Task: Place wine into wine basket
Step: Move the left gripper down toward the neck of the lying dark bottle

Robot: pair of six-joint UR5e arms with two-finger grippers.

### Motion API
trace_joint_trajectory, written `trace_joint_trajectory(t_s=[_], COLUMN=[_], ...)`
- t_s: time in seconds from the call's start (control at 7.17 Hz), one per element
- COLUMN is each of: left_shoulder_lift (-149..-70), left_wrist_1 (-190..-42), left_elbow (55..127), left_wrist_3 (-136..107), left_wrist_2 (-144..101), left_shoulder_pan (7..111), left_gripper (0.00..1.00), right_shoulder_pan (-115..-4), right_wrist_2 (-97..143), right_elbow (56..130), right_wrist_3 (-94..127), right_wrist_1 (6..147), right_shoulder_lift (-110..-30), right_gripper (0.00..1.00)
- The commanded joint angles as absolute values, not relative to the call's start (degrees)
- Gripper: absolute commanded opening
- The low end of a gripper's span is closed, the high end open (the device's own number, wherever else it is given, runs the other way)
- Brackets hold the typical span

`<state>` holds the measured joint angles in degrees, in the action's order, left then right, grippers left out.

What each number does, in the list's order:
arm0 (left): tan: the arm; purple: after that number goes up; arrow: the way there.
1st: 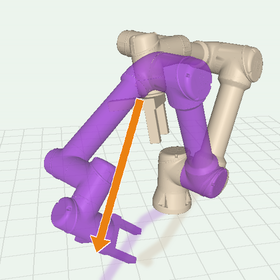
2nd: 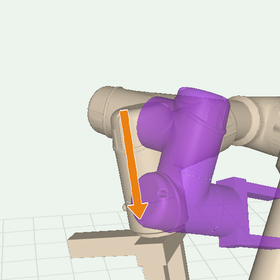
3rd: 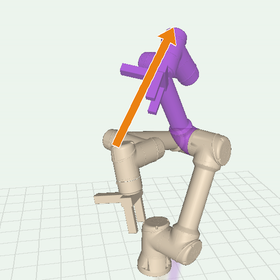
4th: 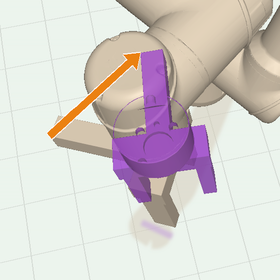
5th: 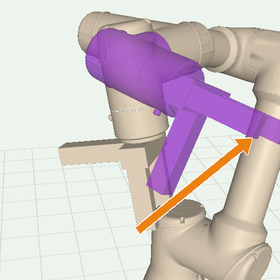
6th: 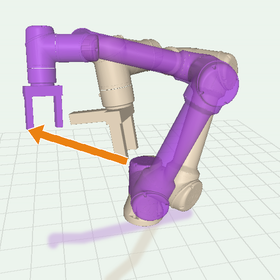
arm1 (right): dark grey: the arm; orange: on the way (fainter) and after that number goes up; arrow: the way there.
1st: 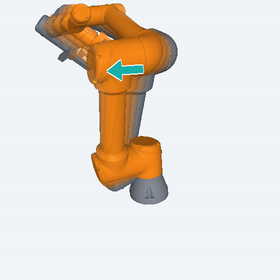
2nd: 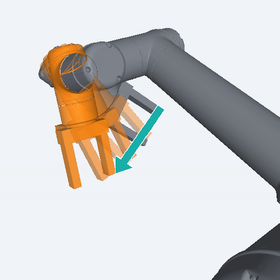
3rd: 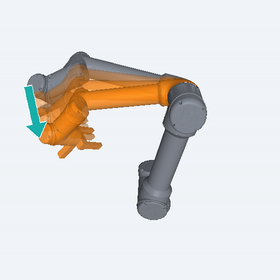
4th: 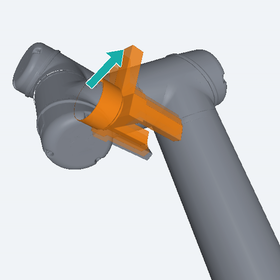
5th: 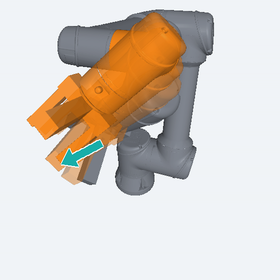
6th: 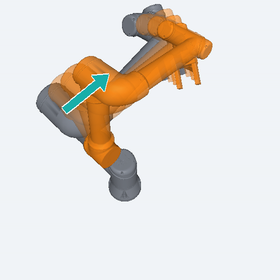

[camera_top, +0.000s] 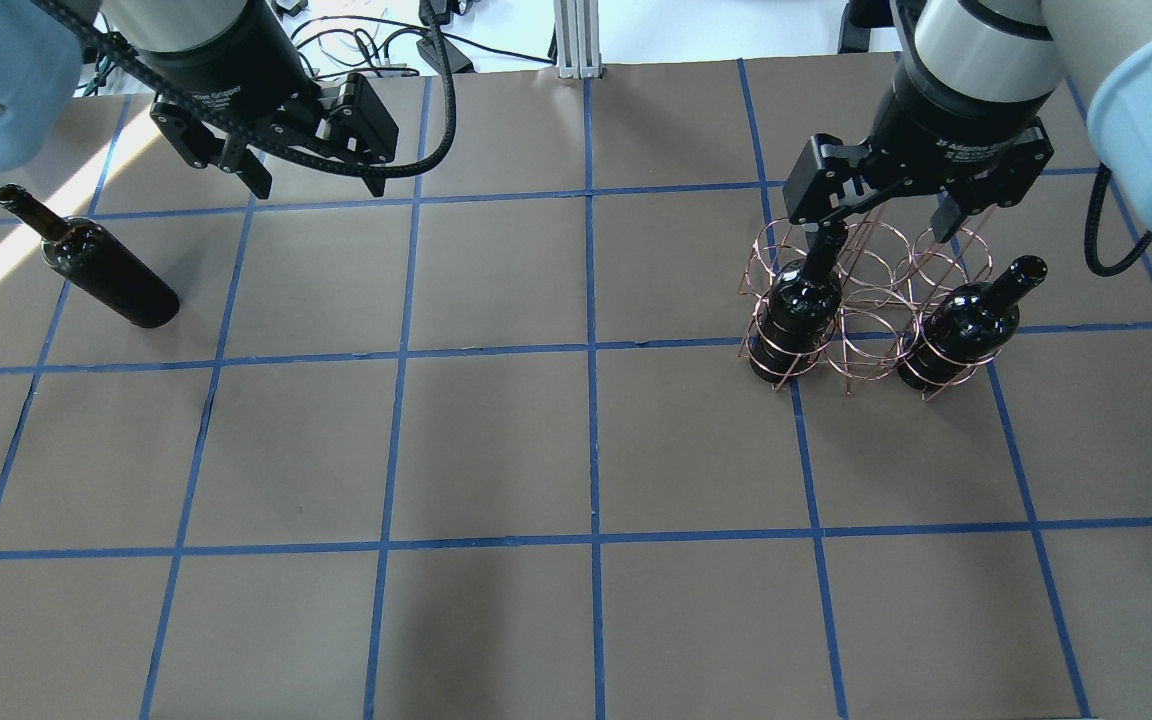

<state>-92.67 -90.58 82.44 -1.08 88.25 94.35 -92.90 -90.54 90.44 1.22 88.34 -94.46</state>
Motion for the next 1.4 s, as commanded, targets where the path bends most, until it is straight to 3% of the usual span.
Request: trace_joint_trajectory(t_s=[0.0, 0.56, 0.84, 1.26], left_shoulder_lift=[-92.5, -92.9, -95.8, -103.2], left_wrist_1=[-90.6, -90.3, -90.4, -85.0], left_elbow=[82.4, 81.7, 81.7, 81.7], left_wrist_3=[-1.1, 13.1, 15.4, 26.9], left_wrist_2=[88.3, 89.9, 90.4, 90.6], left_shoulder_pan=[93.9, 78.7, 67.4, 62.6], left_gripper=[1.0, 1.0, 1.0, 1.0], right_shoulder_pan=[-93.0, -93.1, -93.2, -93.0], right_wrist_2=[-90.5, -90.5, -90.3, -90.2], right_elbow=[90.4, 90.4, 90.4, 90.4], right_wrist_3=[1.5, 1.4, 1.4, 1.2], right_wrist_1=[88.3, 87.5, 88.0, 88.3], right_shoulder_lift=[-94.6, -94.5, -94.5, -94.4], right_gripper=[1.0, 1.0, 1.0, 1.0])
